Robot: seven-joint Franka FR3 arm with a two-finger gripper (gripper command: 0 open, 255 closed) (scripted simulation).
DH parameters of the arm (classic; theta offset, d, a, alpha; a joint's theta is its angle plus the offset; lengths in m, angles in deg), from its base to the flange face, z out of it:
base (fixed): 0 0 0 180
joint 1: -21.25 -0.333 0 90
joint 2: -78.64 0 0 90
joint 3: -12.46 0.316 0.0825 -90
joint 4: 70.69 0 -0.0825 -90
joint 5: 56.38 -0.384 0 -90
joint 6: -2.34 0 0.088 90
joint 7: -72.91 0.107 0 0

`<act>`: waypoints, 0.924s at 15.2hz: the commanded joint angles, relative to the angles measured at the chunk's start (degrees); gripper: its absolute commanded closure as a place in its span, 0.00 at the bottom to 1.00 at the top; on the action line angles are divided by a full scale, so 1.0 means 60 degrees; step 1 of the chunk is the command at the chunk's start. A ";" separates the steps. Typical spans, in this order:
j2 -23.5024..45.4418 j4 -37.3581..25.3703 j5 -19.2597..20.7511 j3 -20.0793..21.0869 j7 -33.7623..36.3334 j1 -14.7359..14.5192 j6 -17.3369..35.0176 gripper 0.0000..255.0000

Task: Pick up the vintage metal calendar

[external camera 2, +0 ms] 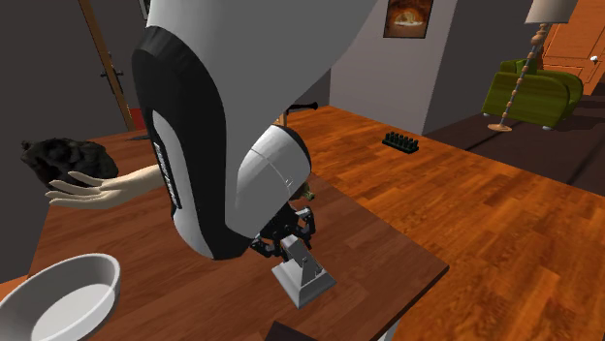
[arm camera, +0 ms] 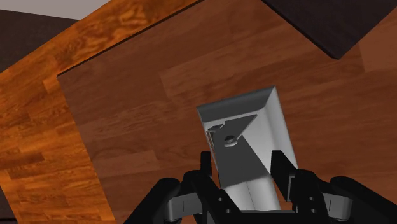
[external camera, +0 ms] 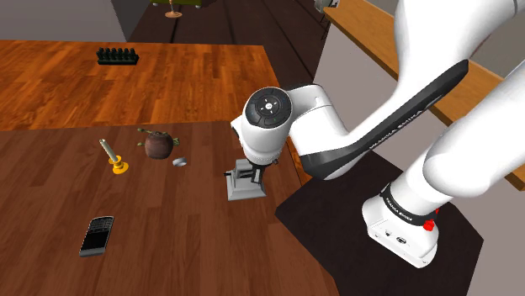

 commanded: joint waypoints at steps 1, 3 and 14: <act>0.0015 0.0008 -0.0004 -0.0010 0.0000 0.0008 0.0009 1.00; 0.0011 0.0009 -0.0009 -0.0009 -0.0001 0.0006 0.0008 1.00; -0.1661 -0.0015 -0.2377 -0.0395 -0.2065 -0.0638 -0.0771 1.00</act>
